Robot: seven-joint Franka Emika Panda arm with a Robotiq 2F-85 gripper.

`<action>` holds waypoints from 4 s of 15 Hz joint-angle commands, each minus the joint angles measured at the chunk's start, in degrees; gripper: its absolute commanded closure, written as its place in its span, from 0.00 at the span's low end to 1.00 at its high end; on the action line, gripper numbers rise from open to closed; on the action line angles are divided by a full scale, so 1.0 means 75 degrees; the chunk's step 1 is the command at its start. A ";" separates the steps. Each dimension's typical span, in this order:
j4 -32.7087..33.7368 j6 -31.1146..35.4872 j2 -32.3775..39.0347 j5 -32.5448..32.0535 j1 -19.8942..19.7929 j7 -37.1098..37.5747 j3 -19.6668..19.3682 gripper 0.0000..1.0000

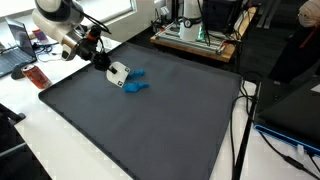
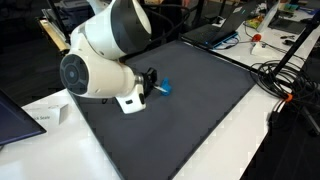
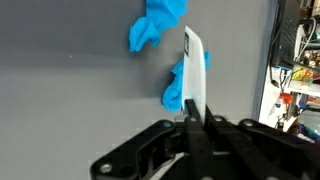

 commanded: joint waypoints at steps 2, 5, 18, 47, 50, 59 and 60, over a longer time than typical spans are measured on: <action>-0.1317 0.0960 -0.0893 -0.0179 0.0015 0.0184 0.0018 0.99; -0.2020 0.1576 -0.1343 -0.0099 0.0040 0.0245 0.0012 0.99; -0.4530 0.3285 -0.3155 0.0407 0.0115 0.0590 0.0001 0.99; -0.7674 0.7770 -0.5979 -0.1880 0.2267 0.4324 0.0060 0.96; -0.7673 0.7701 -0.5981 -0.2171 0.2308 0.4352 0.0072 0.96; -0.7796 0.8003 -0.6055 -0.2752 0.2434 0.3640 0.0329 0.99; -0.7799 0.8010 -0.6042 -0.2796 0.2446 0.3519 0.0372 0.99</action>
